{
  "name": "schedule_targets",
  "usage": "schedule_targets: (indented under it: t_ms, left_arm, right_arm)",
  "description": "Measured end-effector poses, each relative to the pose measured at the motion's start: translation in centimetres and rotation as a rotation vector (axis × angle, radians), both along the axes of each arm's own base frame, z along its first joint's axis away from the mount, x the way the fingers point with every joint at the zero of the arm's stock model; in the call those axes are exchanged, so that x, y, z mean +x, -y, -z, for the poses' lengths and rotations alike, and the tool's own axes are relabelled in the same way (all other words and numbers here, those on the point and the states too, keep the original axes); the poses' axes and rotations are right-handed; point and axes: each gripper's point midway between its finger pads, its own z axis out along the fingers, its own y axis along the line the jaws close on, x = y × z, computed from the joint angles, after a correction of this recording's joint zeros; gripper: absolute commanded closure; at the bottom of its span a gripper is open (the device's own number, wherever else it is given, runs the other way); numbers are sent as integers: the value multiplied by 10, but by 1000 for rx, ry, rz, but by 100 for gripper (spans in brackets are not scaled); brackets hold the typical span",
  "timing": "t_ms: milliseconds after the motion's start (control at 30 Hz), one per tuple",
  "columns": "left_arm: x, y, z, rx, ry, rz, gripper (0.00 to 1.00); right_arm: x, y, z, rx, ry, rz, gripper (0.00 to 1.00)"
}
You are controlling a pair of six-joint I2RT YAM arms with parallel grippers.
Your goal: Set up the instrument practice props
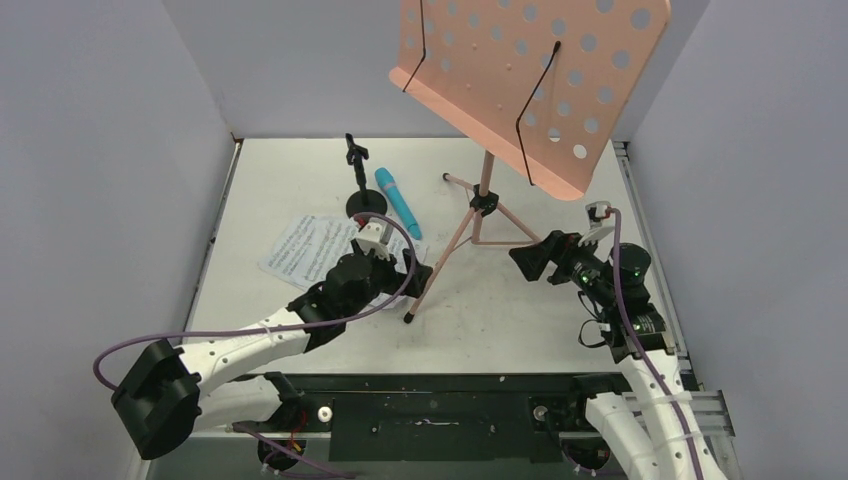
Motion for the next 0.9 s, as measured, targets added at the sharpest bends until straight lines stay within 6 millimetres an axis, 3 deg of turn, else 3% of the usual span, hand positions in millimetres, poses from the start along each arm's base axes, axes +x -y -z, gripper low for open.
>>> schedule_targets:
  t_ms: [267,333,467,633,767,900]
  left_arm:
    - [-20,-11,52,75,-240,60,4]
    - [-25,-11,57,89,-285,81,4]
    - [-28,-1,33,62,-297,131,4]
    - [-21,2,-23,10,-195,148,4]
    - [-15,-6,-49,-12,-122,112,4]
    - [-4,-20,-52,-10,-108,44,3]
  right_arm:
    - [-23,2,-11,-24,56,-20,10]
    - [-29,2,-18,-27,67,-25,10]
    - [-37,5,-64,-21,171,-18,10]
    - [-51,8,-138,5,370,-3,10]
    - [-57,8,-165,26,450,0,10]
    - [-60,11,-184,45,480,26,10]
